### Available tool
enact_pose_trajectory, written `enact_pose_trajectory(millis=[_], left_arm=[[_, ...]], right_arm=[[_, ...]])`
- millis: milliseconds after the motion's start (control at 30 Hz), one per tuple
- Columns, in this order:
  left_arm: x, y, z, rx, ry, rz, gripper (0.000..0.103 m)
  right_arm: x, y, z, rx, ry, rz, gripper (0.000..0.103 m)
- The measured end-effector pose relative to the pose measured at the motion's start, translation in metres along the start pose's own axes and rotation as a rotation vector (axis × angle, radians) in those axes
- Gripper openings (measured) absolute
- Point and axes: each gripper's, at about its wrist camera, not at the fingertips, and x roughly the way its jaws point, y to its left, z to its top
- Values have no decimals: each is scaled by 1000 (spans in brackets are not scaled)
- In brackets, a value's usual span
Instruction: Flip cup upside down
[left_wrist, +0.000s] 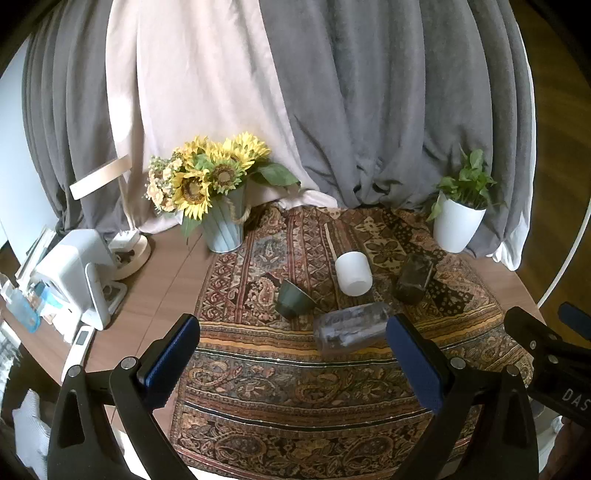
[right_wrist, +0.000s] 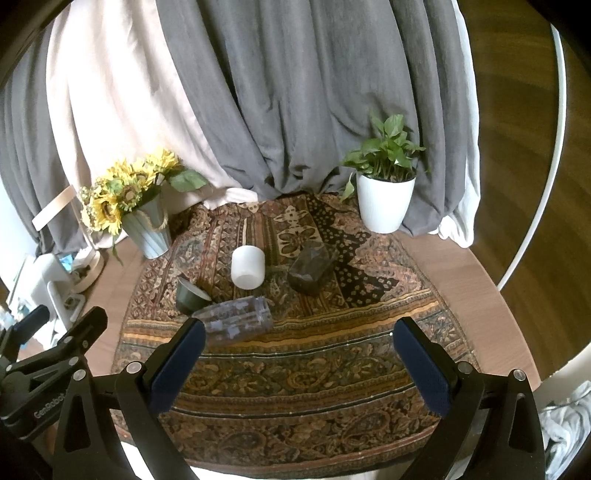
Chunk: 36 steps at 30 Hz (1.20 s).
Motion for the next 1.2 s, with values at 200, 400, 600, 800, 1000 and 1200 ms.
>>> enact_pose_trajectory(millis=[200, 400, 600, 800, 1000, 1200], left_arm=[[-1, -1, 1, 4, -3, -3, 103], [-1, -2, 3, 10, -4, -10, 103], [-1, -3, 6, 14, -5, -15, 103], [-1, -3, 4, 16, -7, -21, 103], [-1, -2, 4, 18, -5, -24, 103], [3, -3, 5, 27, -1, -32, 103]], right_arm=[[-1, 0, 1, 2, -3, -1, 102], [-1, 0, 1, 2, -5, 0, 102], [-1, 0, 4, 1, -7, -2, 102], [-1, -1, 5, 5, -12, -4, 102], [-1, 0, 4, 5, -12, -3, 102], [1, 0, 5, 4, -10, -3, 102]])
